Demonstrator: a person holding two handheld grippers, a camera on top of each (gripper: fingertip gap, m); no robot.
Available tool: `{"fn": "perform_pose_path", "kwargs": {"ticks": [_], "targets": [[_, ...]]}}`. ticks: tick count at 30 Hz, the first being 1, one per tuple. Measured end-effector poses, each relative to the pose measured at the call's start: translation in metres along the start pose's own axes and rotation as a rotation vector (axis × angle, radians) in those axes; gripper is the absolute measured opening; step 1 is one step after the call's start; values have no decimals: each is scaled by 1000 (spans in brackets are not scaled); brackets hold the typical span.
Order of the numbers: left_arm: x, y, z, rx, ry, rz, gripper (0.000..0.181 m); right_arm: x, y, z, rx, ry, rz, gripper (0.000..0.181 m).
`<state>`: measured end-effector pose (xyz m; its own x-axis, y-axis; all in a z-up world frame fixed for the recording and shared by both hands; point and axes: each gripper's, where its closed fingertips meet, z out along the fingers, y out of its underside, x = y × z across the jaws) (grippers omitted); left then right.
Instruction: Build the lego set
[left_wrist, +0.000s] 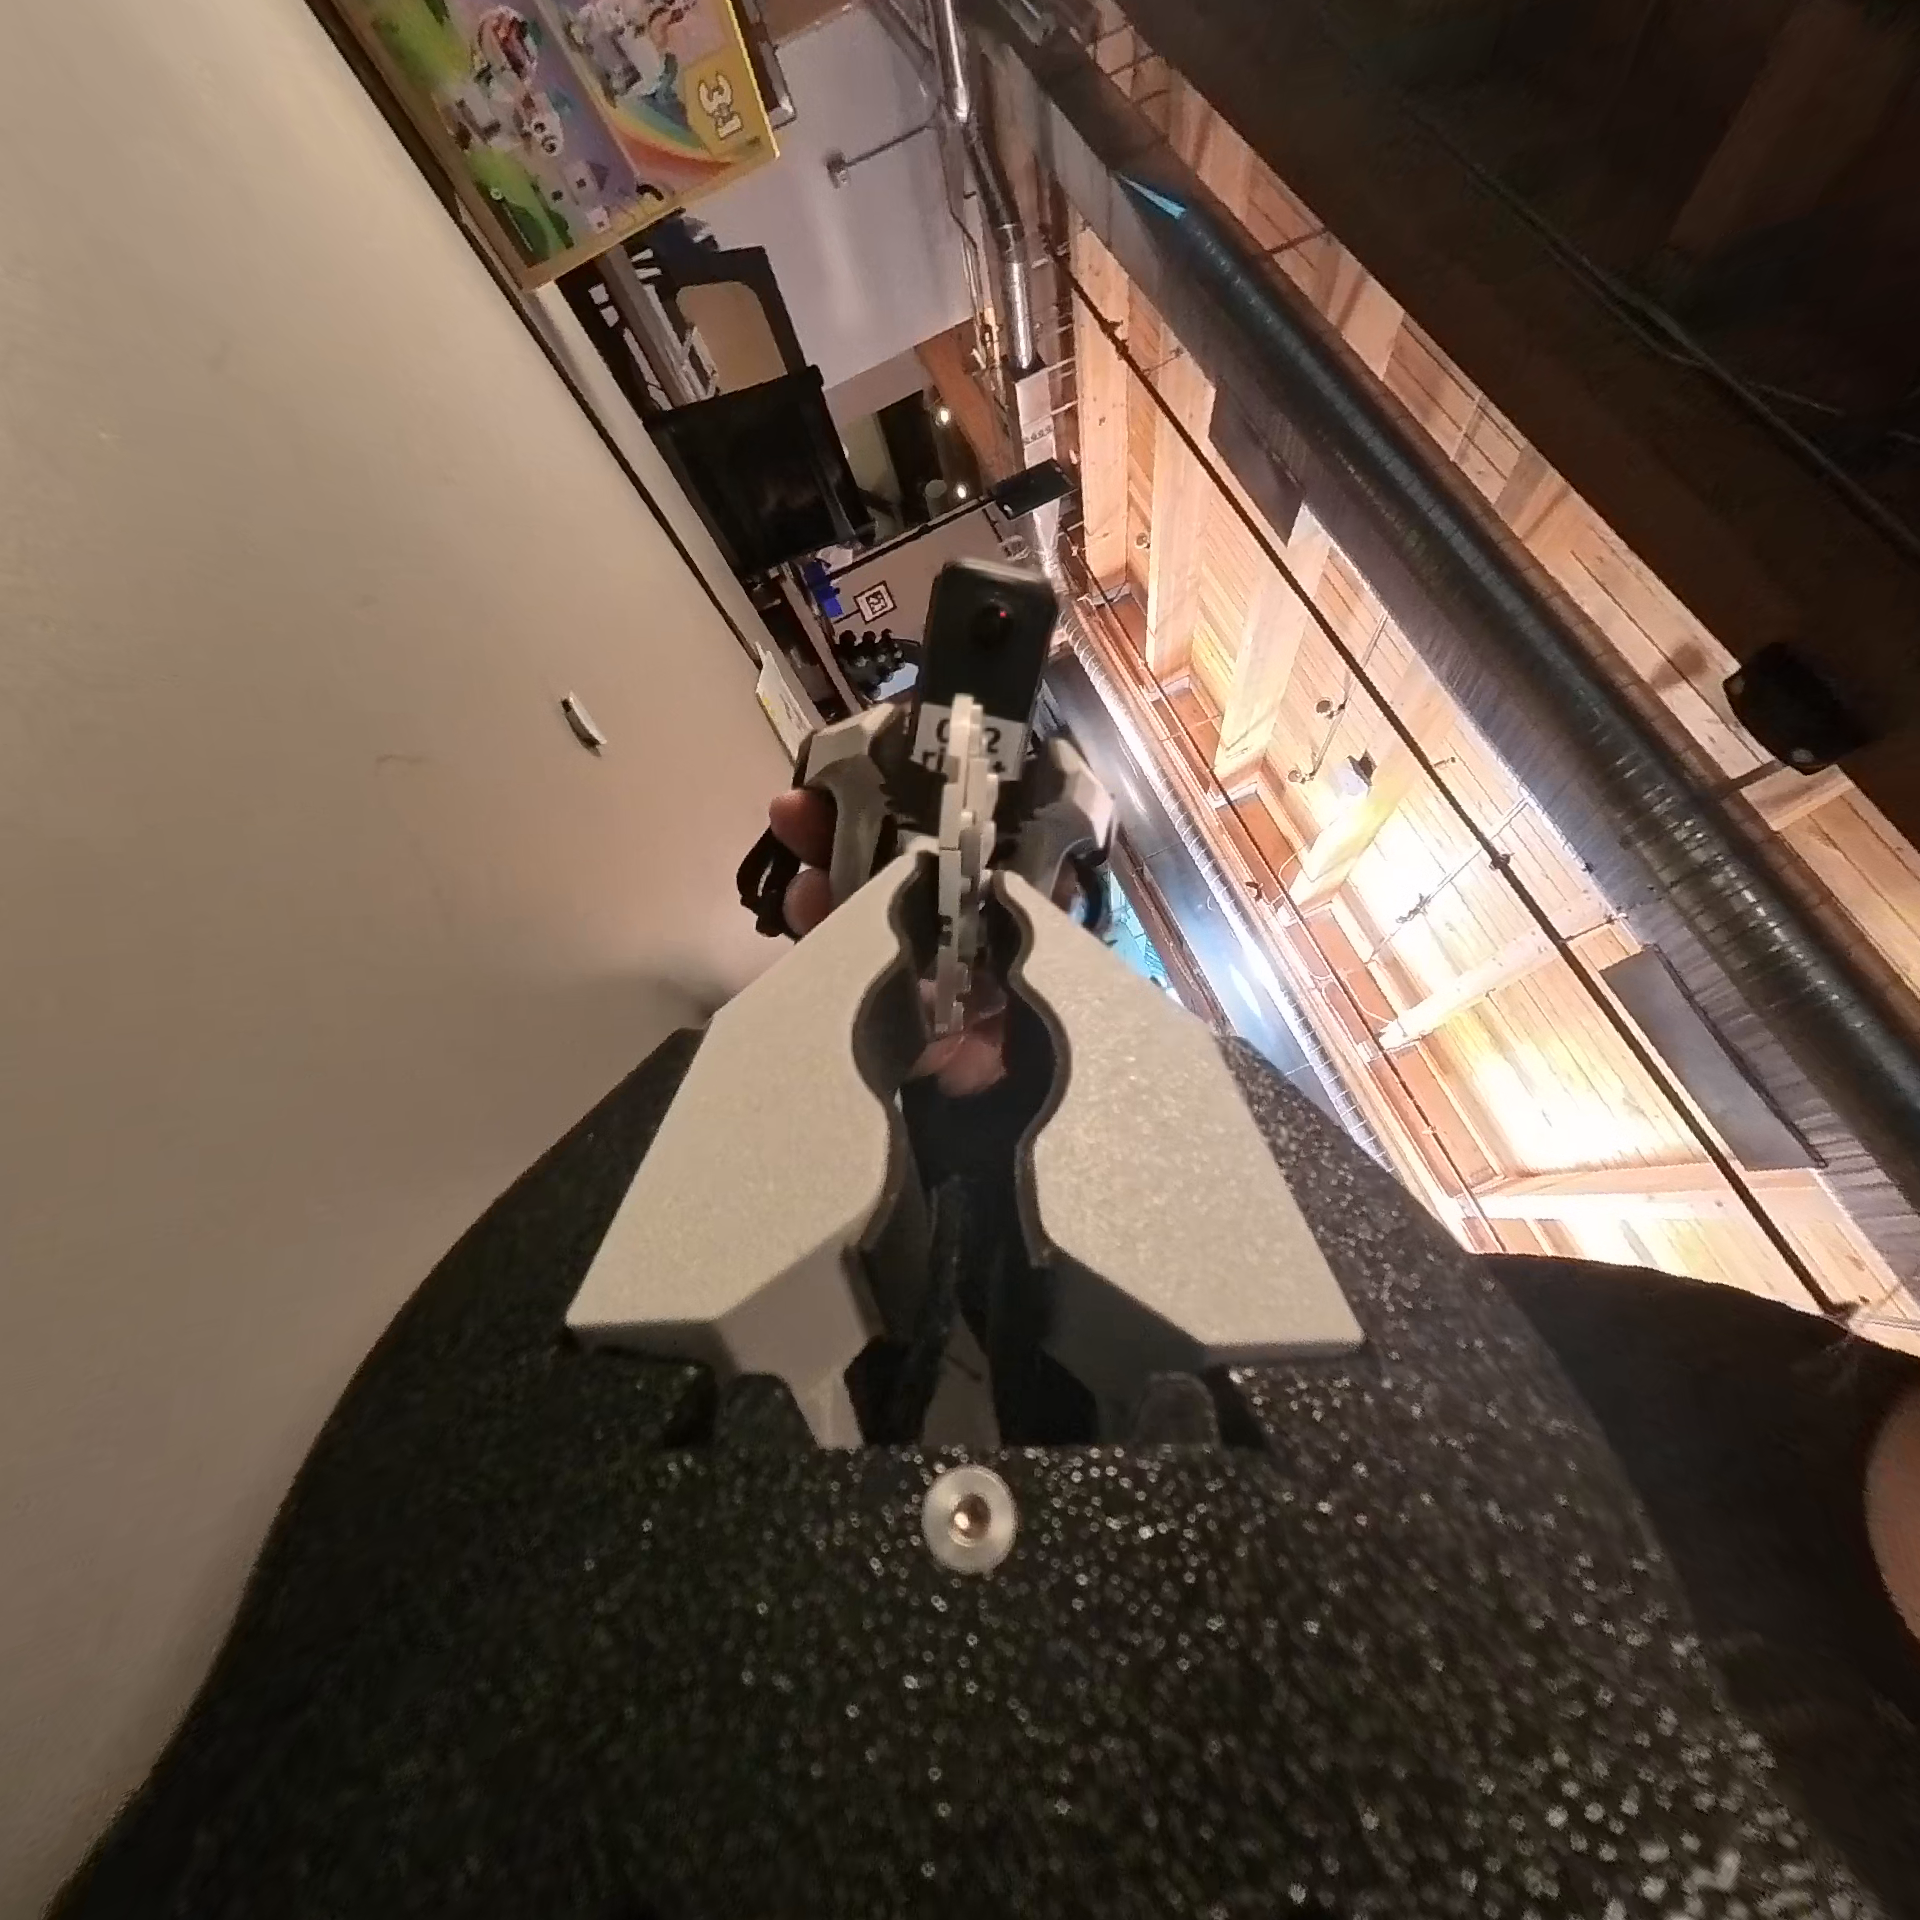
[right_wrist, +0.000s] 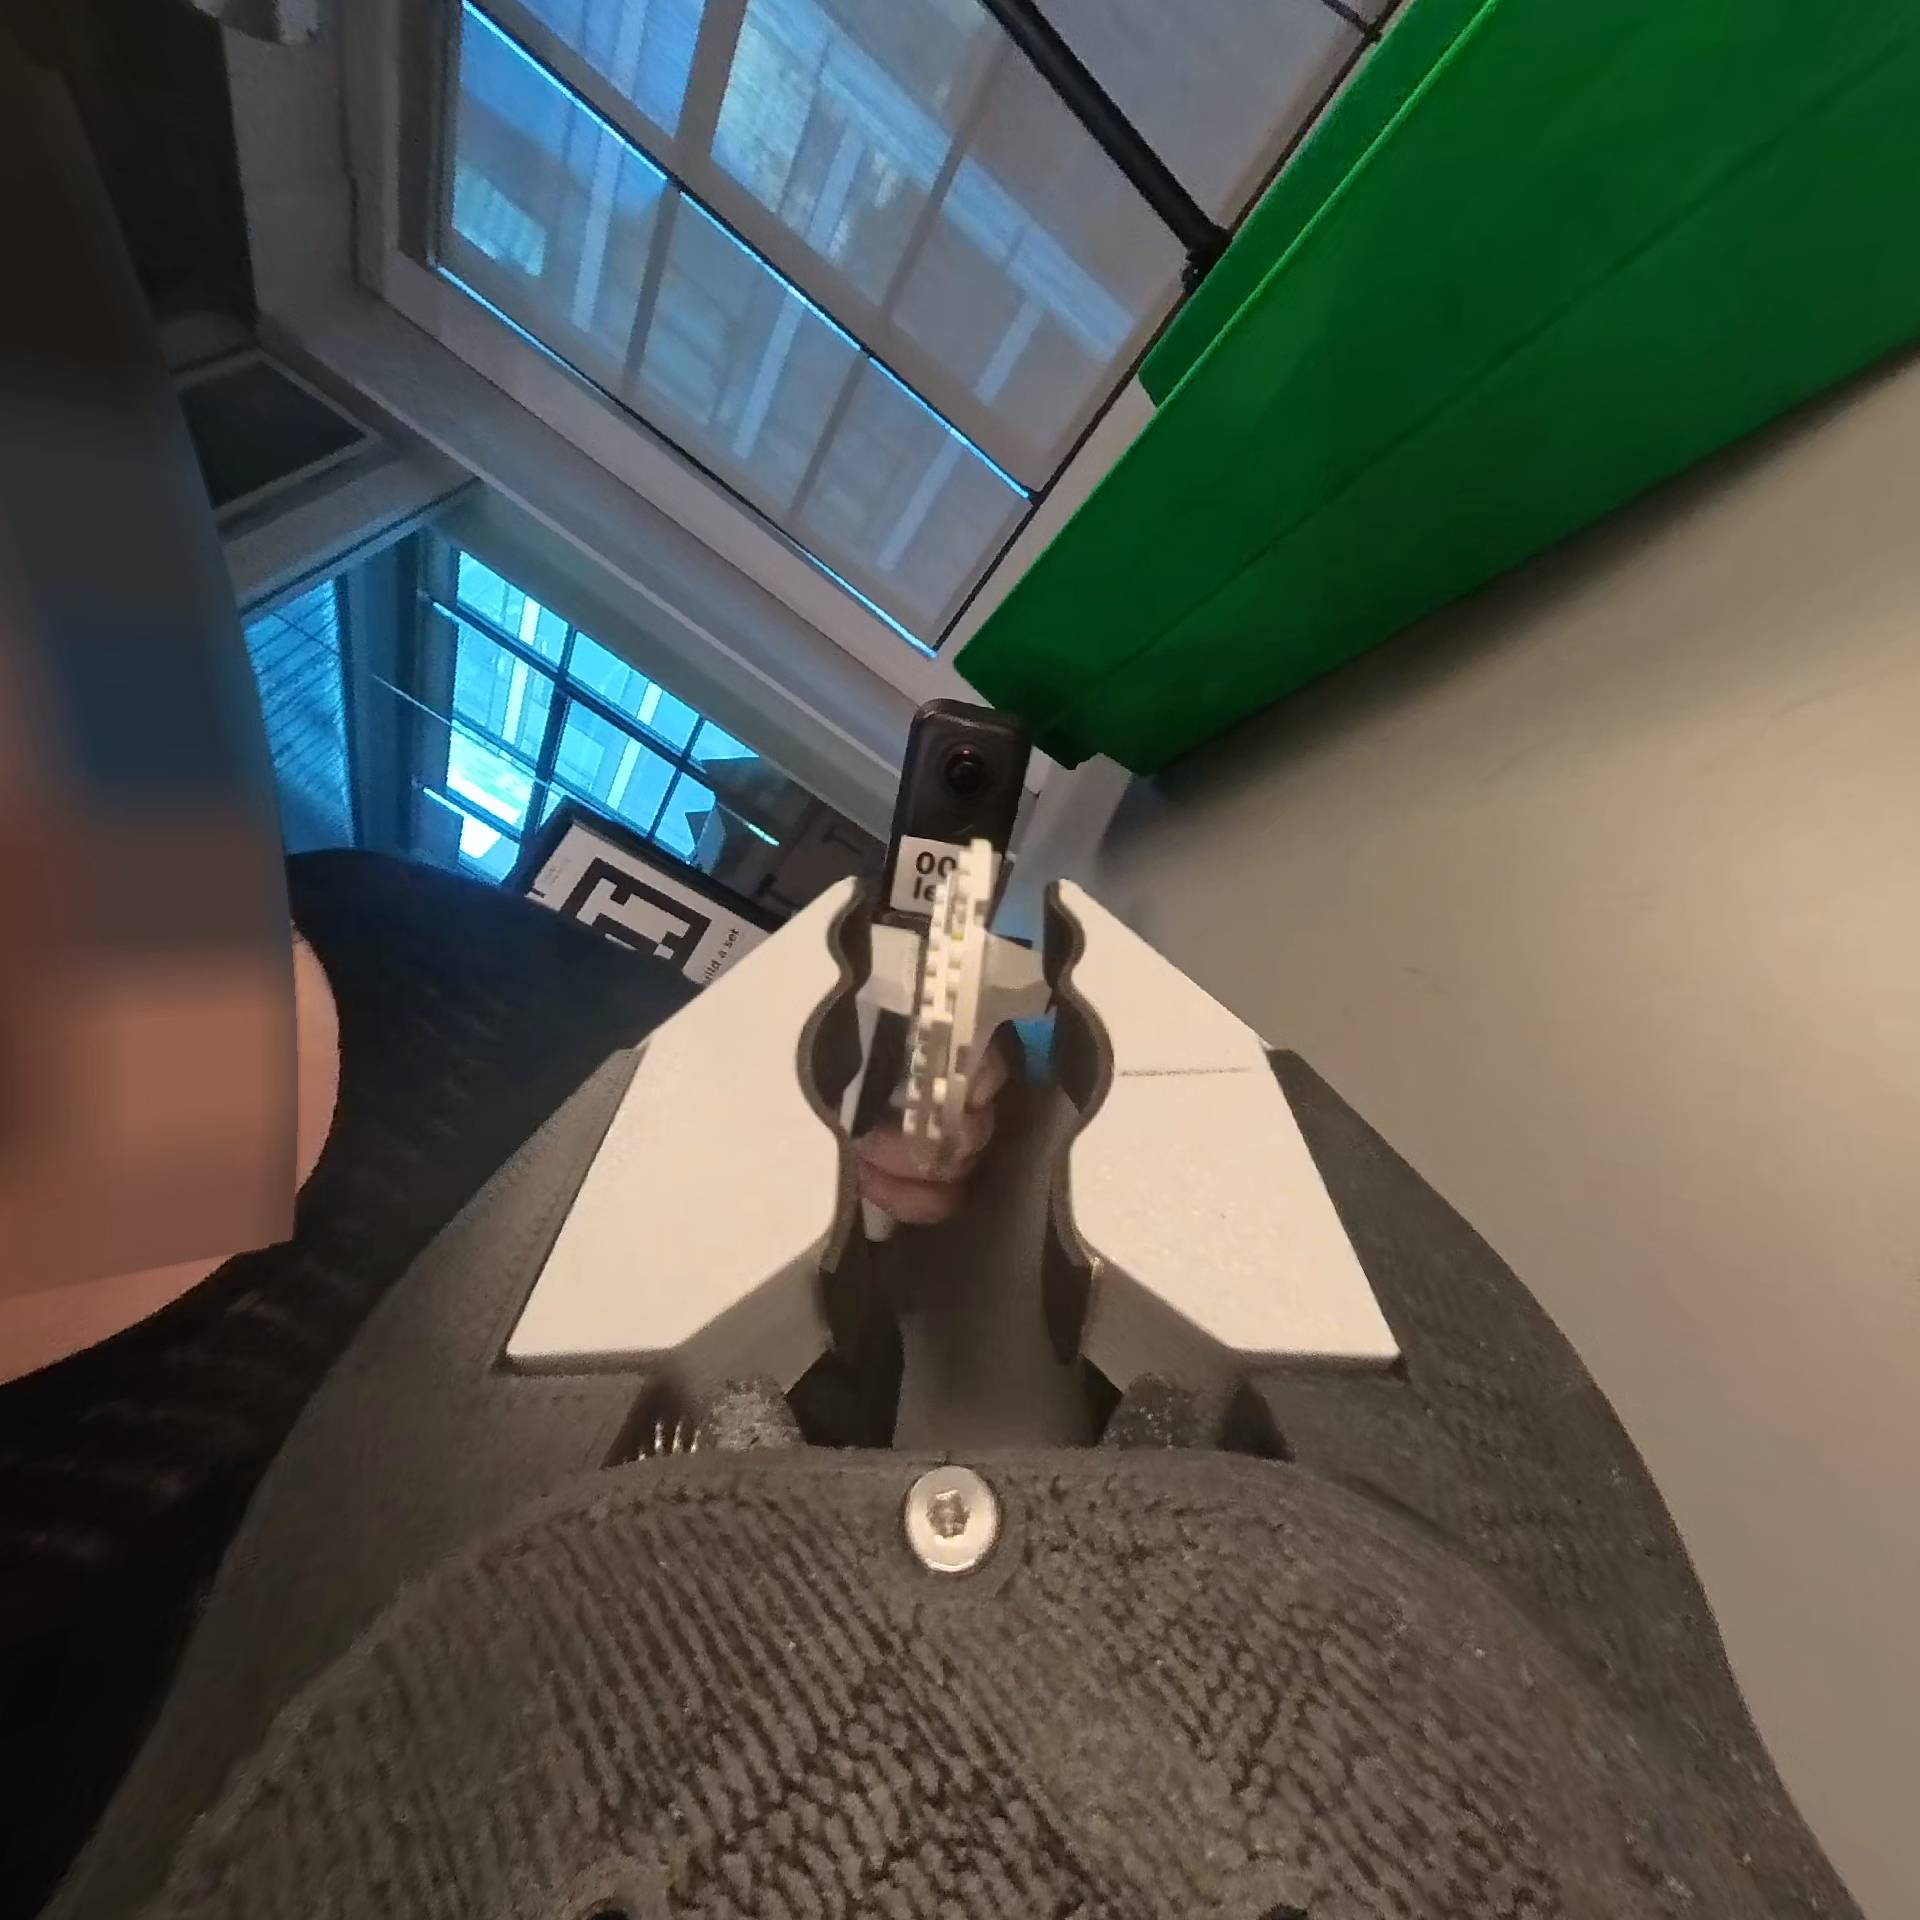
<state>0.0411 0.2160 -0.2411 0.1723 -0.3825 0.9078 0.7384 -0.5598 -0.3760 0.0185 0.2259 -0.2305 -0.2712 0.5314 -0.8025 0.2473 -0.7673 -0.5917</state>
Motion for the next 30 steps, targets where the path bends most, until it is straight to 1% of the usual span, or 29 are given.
{"fn": "perform_pose_path", "kwargs": {"ticks": [3, 6, 11, 13, 17, 20, 21, 22, 23, 24, 25, 27, 28, 30], "targets": [[3, -1, -1, 6, 16, 11, 6, 0, -2, -5, 30, 4, 10, 24], [2, 1, 0, -1, 11, 18, 6, -2, -3, -6, 50, 9, -2, 12], [1, 2, 1, -11, 1, 19, 5, -2, -1, -4, 39, 19, -6, 5], [1, 2, 1, -14, -2, 19, 6, -2, -1, -4, 40, 9, 14, 4], [1, 5, 2, -24, -3, 34, 6, -3, 1, -6, 11, -2, -11, 4], [1, 1, 1, -7, 2, 20, 5, -2, -1, -4, 43, 7, -14, 4], [3, 0, 0, 1, 11, 23, 5, -1, -2, -3, 57, 20, -32, 5], [4, -1, 0, 11, 18, 34, 5, 0, 0, -3, 53, 34, -51, 21], [6, -2, -1, 18, 24, 41, 5, -1, 4, -3, 37, 36, -63, 41], [8, -3, -2, 30, 36, 43, 6, -2, 6, -4, 35, 29, -69, 49], [9, -5, -3, 43, 43, 41, 5, -3, 8, -6, 49, 25, -70, 45], [10, -6, -3, 50, 49, 40, 6, -7, 7, -11, 91, 12, -56, 29], [10, -6, -3, 49, 49, 43, 6, -9, 6, -14, 104, 2, -53, 24], [9, -7, -3, 54, 46, 42, 6, -12, 10, -15, 98, -4, -52, 15]]}}
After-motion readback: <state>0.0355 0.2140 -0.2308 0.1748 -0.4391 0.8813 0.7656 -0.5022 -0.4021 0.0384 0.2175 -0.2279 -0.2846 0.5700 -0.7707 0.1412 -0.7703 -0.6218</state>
